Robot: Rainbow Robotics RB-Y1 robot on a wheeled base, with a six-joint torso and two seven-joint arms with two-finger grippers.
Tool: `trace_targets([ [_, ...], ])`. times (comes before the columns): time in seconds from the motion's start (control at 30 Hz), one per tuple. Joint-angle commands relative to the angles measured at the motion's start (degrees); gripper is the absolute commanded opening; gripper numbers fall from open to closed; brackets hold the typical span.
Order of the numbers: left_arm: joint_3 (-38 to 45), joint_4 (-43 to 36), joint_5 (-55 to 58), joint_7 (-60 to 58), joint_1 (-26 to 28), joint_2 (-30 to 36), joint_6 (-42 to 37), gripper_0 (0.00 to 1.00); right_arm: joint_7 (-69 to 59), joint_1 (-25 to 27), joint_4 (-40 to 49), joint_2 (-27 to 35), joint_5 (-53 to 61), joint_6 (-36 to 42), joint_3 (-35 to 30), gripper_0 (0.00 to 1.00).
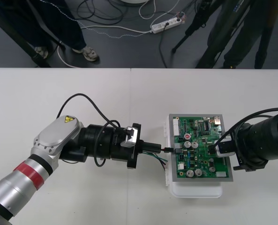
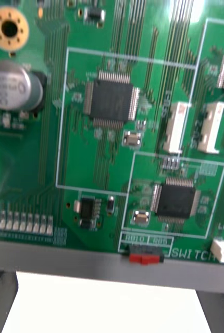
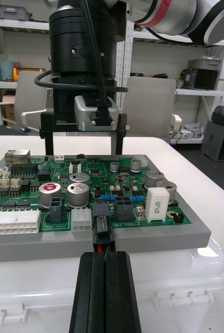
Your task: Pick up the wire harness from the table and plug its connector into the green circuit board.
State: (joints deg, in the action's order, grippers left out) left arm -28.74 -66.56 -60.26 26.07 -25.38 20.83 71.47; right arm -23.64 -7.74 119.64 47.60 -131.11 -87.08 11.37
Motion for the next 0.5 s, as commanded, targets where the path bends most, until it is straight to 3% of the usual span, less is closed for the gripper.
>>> trace_targets([
  [0.03, -1.76, -0.58, -0.21, 6.10, -2.48, -1.58, -1.60, 0.00, 1.58, -1.49, 0.24, -1.02, 0.50, 0.15, 0.67, 1.00],
  [0.5, -1.76, -0.58, -0.21, 8.12, -2.66, -1.67, -2.48, 0.00, -0.44, -1.49, 0.24, -1.54, 0.59, -0.99, 0.67, 1.00],
])
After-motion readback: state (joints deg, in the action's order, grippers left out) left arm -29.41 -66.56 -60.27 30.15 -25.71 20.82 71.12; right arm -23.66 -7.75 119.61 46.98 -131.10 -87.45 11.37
